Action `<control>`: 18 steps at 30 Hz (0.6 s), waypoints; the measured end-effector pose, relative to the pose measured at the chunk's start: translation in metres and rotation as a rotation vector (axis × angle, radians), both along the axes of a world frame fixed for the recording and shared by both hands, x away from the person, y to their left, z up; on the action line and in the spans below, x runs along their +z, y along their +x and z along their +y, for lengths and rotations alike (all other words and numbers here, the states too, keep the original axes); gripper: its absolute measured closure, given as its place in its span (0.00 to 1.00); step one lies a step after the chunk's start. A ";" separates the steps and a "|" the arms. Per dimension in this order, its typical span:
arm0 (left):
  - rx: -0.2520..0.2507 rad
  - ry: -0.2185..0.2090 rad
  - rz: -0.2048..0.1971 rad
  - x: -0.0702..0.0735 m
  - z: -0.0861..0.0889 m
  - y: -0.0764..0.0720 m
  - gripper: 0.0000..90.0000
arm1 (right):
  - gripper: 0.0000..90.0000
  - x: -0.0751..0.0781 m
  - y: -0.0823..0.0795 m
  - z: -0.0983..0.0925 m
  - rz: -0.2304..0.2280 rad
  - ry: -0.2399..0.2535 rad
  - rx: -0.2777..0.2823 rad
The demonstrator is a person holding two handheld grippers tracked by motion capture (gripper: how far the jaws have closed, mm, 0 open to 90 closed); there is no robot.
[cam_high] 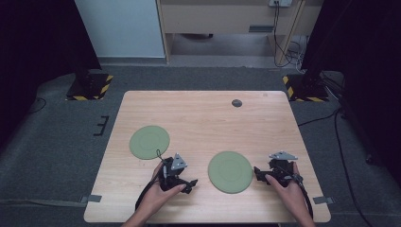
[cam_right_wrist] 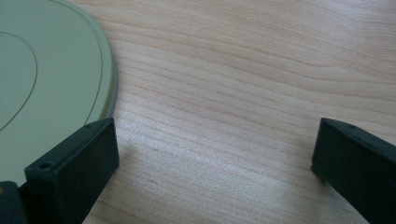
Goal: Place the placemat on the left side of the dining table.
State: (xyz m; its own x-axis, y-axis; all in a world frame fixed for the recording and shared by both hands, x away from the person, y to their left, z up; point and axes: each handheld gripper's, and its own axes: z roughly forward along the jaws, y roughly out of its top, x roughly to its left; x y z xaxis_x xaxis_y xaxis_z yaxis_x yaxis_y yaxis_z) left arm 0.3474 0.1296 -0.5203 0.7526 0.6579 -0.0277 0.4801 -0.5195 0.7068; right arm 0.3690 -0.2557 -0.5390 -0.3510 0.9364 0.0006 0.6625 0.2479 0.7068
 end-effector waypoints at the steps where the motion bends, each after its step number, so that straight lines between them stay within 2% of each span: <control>1: -0.003 0.002 0.000 -0.001 -0.001 0.000 0.04 | 0.01 0.000 0.000 0.000 -0.001 0.000 0.001; 10: -0.013 0.010 0.009 -0.009 -0.007 0.000 0.04 | 0.01 0.000 0.000 0.000 0.000 -0.001 0.001; 15: 0.010 0.002 0.014 -0.013 -0.007 0.004 0.04 | 0.01 0.000 0.000 0.000 -0.001 -0.001 0.001; 18: 0.010 -0.001 -0.003 -0.015 -0.008 0.005 0.04 | 0.01 0.000 0.000 0.000 0.000 0.000 0.000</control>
State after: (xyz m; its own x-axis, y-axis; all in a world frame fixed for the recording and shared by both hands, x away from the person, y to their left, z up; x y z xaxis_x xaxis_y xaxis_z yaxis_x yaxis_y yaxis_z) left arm 0.3526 0.1216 -0.5356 0.7458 0.6657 -0.0264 0.4836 -0.5137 0.7087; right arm 0.3690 -0.2557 -0.5391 -0.3514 0.9362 0.0005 0.6622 0.2481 0.7071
